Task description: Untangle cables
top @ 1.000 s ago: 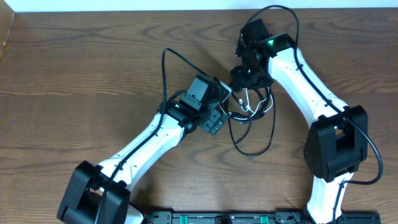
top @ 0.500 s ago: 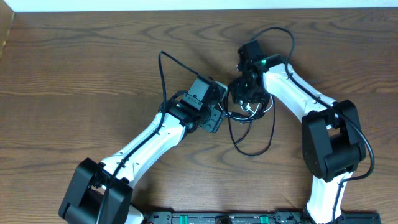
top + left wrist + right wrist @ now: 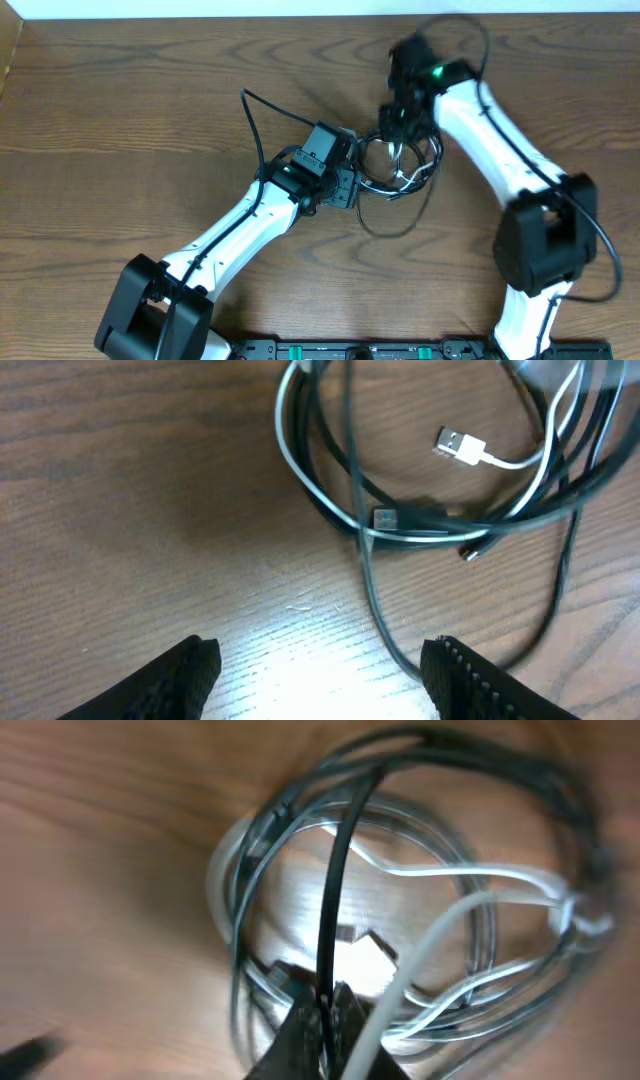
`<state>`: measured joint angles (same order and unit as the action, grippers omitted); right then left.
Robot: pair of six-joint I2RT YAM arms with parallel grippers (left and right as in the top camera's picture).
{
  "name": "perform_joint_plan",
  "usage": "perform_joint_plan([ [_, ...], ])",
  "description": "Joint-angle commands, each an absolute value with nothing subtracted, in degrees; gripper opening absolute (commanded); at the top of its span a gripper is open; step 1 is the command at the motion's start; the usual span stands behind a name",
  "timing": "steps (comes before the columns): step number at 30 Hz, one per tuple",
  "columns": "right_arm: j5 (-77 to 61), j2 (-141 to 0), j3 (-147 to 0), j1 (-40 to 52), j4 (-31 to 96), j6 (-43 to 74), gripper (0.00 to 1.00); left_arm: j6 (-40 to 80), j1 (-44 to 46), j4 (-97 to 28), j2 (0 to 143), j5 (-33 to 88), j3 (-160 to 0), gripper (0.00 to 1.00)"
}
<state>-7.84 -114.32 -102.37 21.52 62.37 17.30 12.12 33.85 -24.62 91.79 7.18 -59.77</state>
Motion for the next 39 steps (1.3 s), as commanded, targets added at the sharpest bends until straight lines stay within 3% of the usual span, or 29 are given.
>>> perform_joint_plan([
  [1, -7.4, -107.4, -111.8, 21.4, 66.1, 12.3, 0.01, 13.0, 33.8, -24.7, 92.1, 6.6, -60.1, 0.7],
  [7, -7.0, -104.2, -120.1, 21.4, 72.2, 10.3, 0.01, 13.0, 33.8, -24.7, 92.2, 6.6, -60.1, 0.7],
  [15, -1.6, -102.1, -120.3, 21.4, 74.3, 10.2, 0.01, 13.0, 33.8, -24.7, 92.2, 5.9, -60.1, 0.7],
  [18, -0.7, -102.1, -120.3, 21.4, 76.3, 10.2, 0.01, 13.0, 33.8, -24.3, 92.2, 5.4, -60.1, 0.87],
  [20, -0.7, -102.1, -120.3, 21.4, 76.9, 10.1, 0.01, 12.3, 33.8, -22.6, 92.2, 5.8, -60.1, 0.89],
  [25, -0.7, -102.1, -120.3, 21.4, 77.6, 10.1, 0.01, -1.9, 33.8, -12.5, 92.2, 28.2, -60.1, 0.89],
  [28, -0.7, -102.1, -120.3, 21.4, 78.4, 8.8, 0.02, -2.7, 33.8, -6.9, 92.2, 32.3, -60.1, 0.86],
  [31, -0.2, -101.9, -120.3, 21.4, 79.4, 8.4, 0.17, -2.3, 33.8, -5.0, 92.2, 29.1, -60.1, 0.85],
  [37, -0.8, -99.3, -120.3, 21.4, 80.0, 8.0, 0.74, 0.9, 33.8, -4.6, 94.5, 15.8, -60.1, 0.81],
  [39, -0.8, -97.5, -120.3, 21.4, 80.0, 8.0, 0.86, 0.9, 33.8, -3.5, 96.9, 15.8, -60.1, 0.81],
])
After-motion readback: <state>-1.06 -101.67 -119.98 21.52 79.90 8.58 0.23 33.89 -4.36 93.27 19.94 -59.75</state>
